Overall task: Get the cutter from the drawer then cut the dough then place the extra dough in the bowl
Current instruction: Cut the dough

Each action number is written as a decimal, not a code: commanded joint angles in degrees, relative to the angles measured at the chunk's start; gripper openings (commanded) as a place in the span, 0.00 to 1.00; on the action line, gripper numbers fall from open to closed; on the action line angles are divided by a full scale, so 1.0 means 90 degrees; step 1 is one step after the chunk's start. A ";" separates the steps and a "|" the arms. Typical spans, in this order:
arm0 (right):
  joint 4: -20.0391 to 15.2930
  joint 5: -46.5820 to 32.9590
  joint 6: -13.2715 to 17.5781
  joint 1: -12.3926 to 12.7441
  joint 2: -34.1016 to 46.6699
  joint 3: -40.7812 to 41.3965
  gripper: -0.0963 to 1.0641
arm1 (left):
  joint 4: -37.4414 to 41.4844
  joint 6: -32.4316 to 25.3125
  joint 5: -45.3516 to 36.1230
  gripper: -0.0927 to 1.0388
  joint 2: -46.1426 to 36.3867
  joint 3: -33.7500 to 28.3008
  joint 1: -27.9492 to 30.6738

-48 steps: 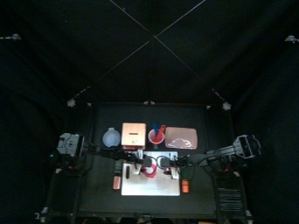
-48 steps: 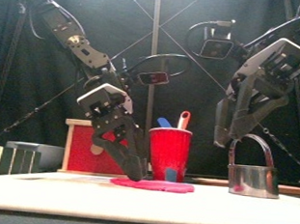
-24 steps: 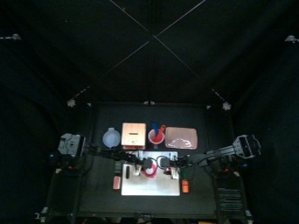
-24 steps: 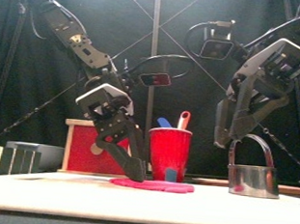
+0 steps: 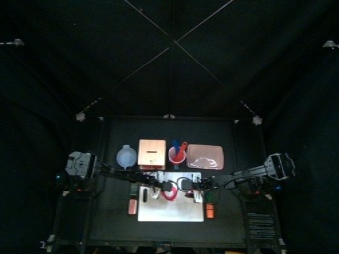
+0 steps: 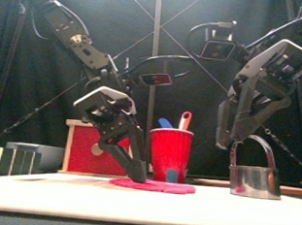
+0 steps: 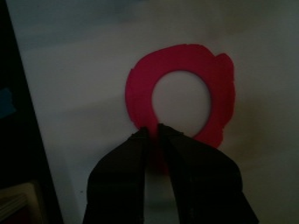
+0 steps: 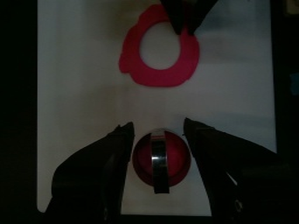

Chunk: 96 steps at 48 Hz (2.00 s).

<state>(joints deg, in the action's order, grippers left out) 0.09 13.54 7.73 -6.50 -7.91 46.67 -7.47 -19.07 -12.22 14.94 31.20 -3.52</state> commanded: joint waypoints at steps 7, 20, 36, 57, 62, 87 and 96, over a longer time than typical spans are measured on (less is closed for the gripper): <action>-0.0029 -0.0039 -0.0010 0.0020 -0.0088 -0.0117 0.81 | 0.0039 -0.0020 -0.0117 0.59 -0.0547 -0.0059 -0.0176; 0.0020 -0.0039 -0.0010 0.0029 -0.0098 -0.0117 0.81 | 0.0010 -0.0010 -0.0010 0.59 -0.1768 0.0273 -0.0156; -0.0010 -0.0039 -0.0010 0.0029 -0.0088 -0.0078 0.81 | 0.0020 -0.0020 0.0625 0.59 -0.3164 0.1045 0.0146; -0.0020 -0.0049 -0.0010 0.0029 -0.0078 -0.0020 0.81 | 0.0371 -0.0039 0.0762 0.59 -0.5547 0.2188 0.1367; -0.0020 -0.0049 -0.0010 0.0039 -0.0068 -0.0020 0.81 | 0.0449 -0.0039 0.0703 0.59 -0.6221 0.2432 0.1611; -0.0059 -0.0059 -0.0010 0.0029 -0.0039 0.0039 0.81 | 0.0430 -0.0039 -0.0635 0.59 -0.7832 0.3311 0.2891; -0.0059 -0.0117 0.0000 0.0039 -0.0020 0.0049 0.81 | 0.0439 -0.0049 -0.0225 0.59 -0.7461 0.3818 0.3271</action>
<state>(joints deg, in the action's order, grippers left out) -0.35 13.01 7.73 -6.33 -7.38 47.55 -3.60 -19.42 -15.91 -53.79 65.39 24.61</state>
